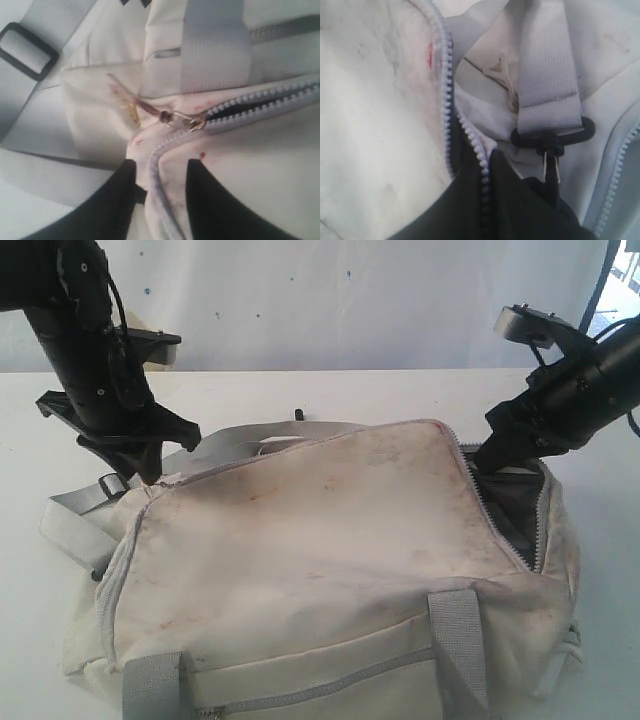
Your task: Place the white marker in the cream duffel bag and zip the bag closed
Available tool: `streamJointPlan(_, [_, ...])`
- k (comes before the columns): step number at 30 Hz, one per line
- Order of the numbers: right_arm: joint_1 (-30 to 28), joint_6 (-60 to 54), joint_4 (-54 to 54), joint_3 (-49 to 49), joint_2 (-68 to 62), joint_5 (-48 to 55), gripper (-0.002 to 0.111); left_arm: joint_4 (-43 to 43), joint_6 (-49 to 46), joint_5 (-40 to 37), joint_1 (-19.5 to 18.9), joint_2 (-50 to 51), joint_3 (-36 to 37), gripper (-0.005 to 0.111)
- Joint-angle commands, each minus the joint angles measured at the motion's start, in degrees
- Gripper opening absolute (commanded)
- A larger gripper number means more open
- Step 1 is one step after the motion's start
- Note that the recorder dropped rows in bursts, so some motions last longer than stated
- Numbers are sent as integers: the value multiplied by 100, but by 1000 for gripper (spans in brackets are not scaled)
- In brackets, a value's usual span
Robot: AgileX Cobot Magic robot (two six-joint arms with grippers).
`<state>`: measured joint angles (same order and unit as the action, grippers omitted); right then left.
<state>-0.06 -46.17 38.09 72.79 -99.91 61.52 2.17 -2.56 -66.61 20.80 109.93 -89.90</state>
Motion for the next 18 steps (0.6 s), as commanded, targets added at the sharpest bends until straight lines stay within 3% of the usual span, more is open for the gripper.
streamJointPlan(1, [-65,0,-17,-21,48,-18,3,359,-55,393,-14,-72,17,59])
streamJointPlan(4, [-65,25,191,-21,48,-61,17,359,339,484,-14,-72,7,68])
streamJointPlan(10, [-65,312,591,106,48,-255,49,527,617,327,-14,-72,-290,67])
streamJointPlan(14, [-65,1384,347,351,48,-464,51,634,575,240,-14,-72,-406,57])
streamJointPlan(18, [-31,1401,385,549,48,-286,51,737,630,263,-78,-52,-406,44])
